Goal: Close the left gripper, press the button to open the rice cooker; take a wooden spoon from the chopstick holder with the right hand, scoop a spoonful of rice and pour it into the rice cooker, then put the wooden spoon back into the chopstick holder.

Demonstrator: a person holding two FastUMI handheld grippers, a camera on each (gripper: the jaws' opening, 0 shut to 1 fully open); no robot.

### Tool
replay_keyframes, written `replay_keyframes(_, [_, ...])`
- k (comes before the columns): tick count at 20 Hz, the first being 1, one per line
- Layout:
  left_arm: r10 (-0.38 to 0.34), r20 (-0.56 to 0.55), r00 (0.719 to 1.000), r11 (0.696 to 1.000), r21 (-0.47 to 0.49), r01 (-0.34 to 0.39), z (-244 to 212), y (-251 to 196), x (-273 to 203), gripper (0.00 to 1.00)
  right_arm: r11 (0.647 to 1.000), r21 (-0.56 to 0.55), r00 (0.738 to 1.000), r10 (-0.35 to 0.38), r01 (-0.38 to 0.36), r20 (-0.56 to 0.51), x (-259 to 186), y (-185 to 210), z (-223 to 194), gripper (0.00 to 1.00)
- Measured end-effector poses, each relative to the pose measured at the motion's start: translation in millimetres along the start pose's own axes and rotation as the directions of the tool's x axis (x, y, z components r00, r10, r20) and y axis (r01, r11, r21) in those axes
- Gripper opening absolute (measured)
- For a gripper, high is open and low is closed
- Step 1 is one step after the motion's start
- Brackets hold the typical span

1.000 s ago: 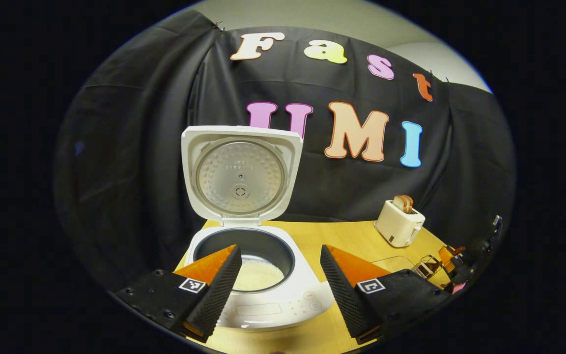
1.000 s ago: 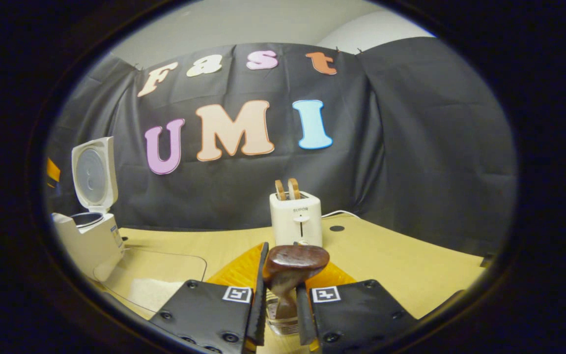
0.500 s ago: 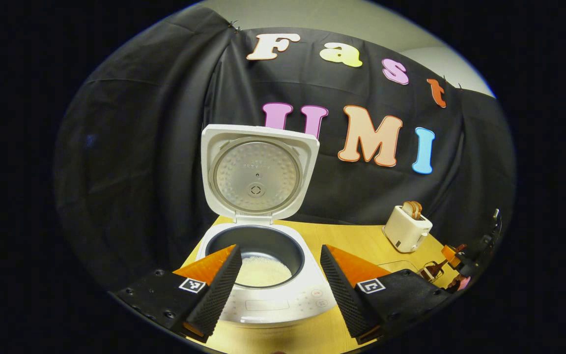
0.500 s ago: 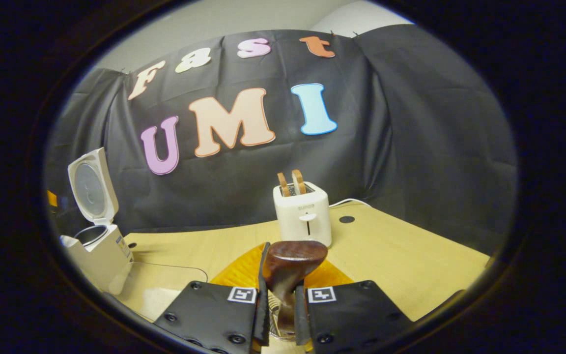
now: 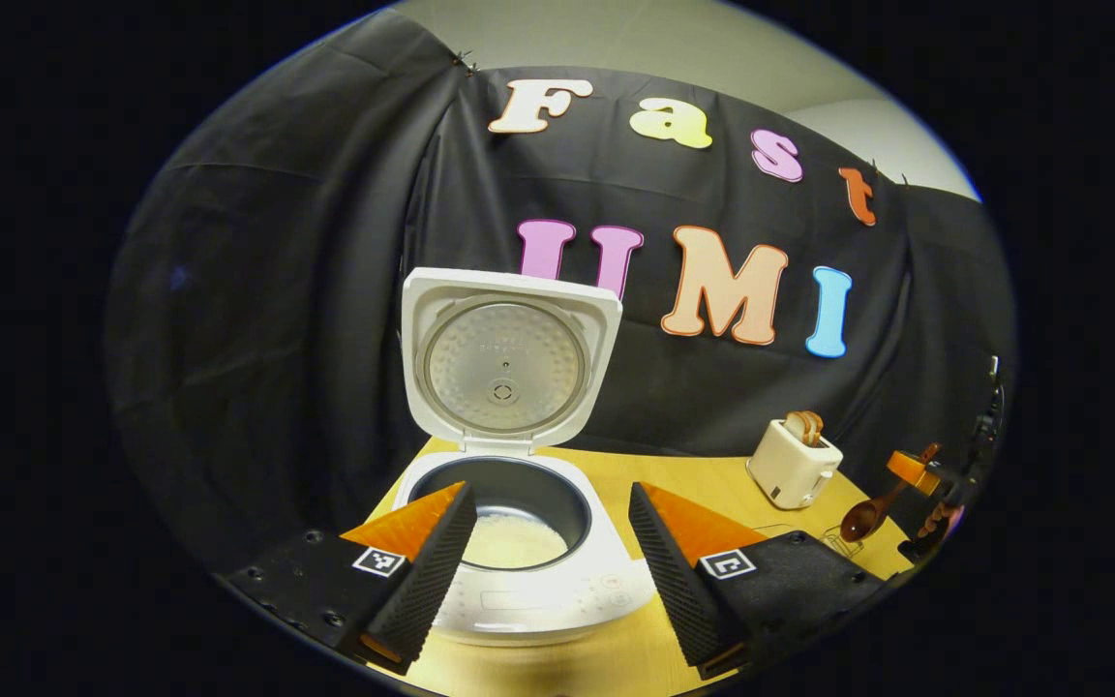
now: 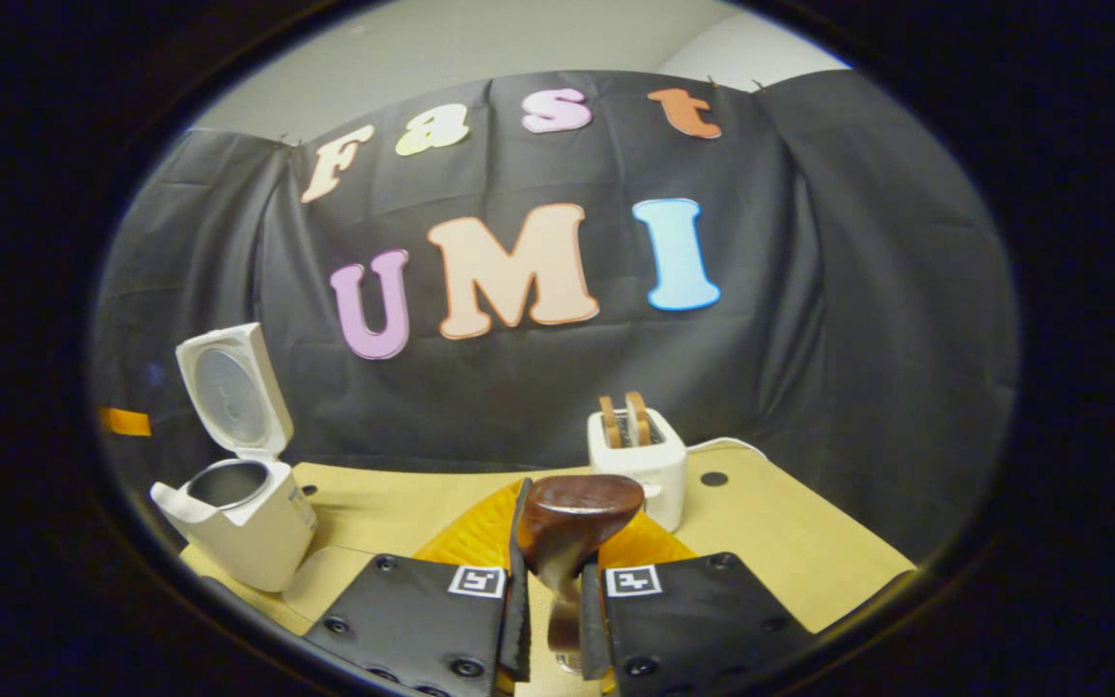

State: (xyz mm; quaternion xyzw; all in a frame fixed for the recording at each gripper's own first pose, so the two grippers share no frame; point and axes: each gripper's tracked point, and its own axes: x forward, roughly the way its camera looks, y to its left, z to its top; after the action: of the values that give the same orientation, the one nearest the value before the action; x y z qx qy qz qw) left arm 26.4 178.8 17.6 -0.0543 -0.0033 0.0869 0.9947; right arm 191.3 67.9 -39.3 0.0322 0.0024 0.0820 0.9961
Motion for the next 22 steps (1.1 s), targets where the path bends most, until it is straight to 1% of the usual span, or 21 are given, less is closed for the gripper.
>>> replay_keyframes(2, [0.005, 0.001, 1.0, 1.0, -0.022, -0.005, -2.3, 4.3, -2.3, 0.94, 0.998, 0.007, 0.998, 0.066, -0.066, -0.003, 4.5, 33.1, 2.3, 0.25])
replay_keyframes(3, [0.006, -0.001, 1.0, 0.999, -0.033, -0.006, -2.4, 6.7, -4.2, 0.94, 0.995, 0.012, 0.995, 0.099, -0.099, -0.009, 7.2, 50.7, -0.2, 0.23])
replay_keyframes(4, [0.006, 0.002, 1.0, 0.999, -0.044, -0.006, -2.2, 8.5, -6.4, 0.94, 0.991, 0.02, 0.991, 0.131, -0.131, -0.019, 10.9, 68.8, -7.8, 0.25])
replay_keyframes(6, [0.012, 0.015, 1.0, 0.998, -0.054, -0.012, -0.4, 15.3, -11.5, 0.94, 0.983, 0.037, 0.983, 0.18, -0.178, -0.049, 18.9, 99.7, -27.6, 0.23])
replay_keyframes(7, [0.027, 0.015, 1.0, 0.998, -0.049, -0.026, -0.8, 21.0, -13.8, 0.94, 0.981, 0.035, 0.98, 0.192, -0.19, -0.058, 22.6, 111.8, -37.5, 0.23])
replay_keyframes(8, [0.046, 0.013, 0.999, 0.998, -0.037, -0.045, -1.2, 28.6, -15.2, 0.94, 0.98, 0.023, 0.977, 0.2, -0.199, -0.073, 26.4, 122.8, -49.2, 0.25])
replay_keyframes(9, [0.062, 0.016, 0.998, 0.998, -0.023, -0.062, -0.7, 35.7, -18.4, 0.94, 0.979, -0.003, 0.975, 0.203, -0.204, -0.087, 30.4, 131.1, -62.0, 0.22])
replay_keyframes(11, [0.082, 0.019, 0.996, 0.997, -0.006, -0.082, 0.8, 45.2, -26.6, 0.94, 0.974, -0.06, 0.969, 0.209, -0.218, -0.131, 37.7, 144.7, -91.5, 0.22])
replay_keyframes(12, [0.09, 0.022, 0.996, 0.996, 0.003, -0.09, 0.5, 50.2, -29.4, 0.94, 0.971, -0.083, 0.965, 0.212, -0.226, -0.153, 40.7, 151.8, -106.8, 0.24])
replay_keyframes(14, [0.107, 0.029, 0.994, 0.994, 0.016, -0.108, 0.8, 58.1, -33.7, 0.94, 0.966, -0.12, 0.96, 0.202, -0.228, -0.194, 44.3, 157.1, -132.2, 0.24])
replay_keyframes(16, [0.114, 0.036, 0.993, 0.993, 0.024, -0.114, 1.5, 62.5, -36.5, 0.94, 0.965, -0.135, 0.956, 0.192, -0.225, -0.22, 44.6, 160.9, -149.9, 0.25])
replay_keyframes(17, [0.113, 0.041, 0.993, 0.993, 0.027, -0.114, 2.5, 63.7, -38.1, 0.95, 0.965, -0.134, 0.958, 0.193, -0.224, -0.213, 45.6, 163.8, -150.1, 0.24])
replay_keyframes(19, [0.111, 0.043, 0.993, 0.993, 0.033, -0.112, 1.8, 65.9, -37.7, 0.95, 0.965, -0.14, 0.96, 0.193, -0.223, -0.204, 50.8, 170.2, -148.4, 0.25])
replay_keyframes(22, [0.112, 0.026, 0.993, 0.993, 0.031, -0.113, -3.7, 70.0, -36.7, 0.95, 0.964, -0.096, 0.95, 0.224, -0.249, -0.218, 50.2, 179.8, -153.1, 0.25])
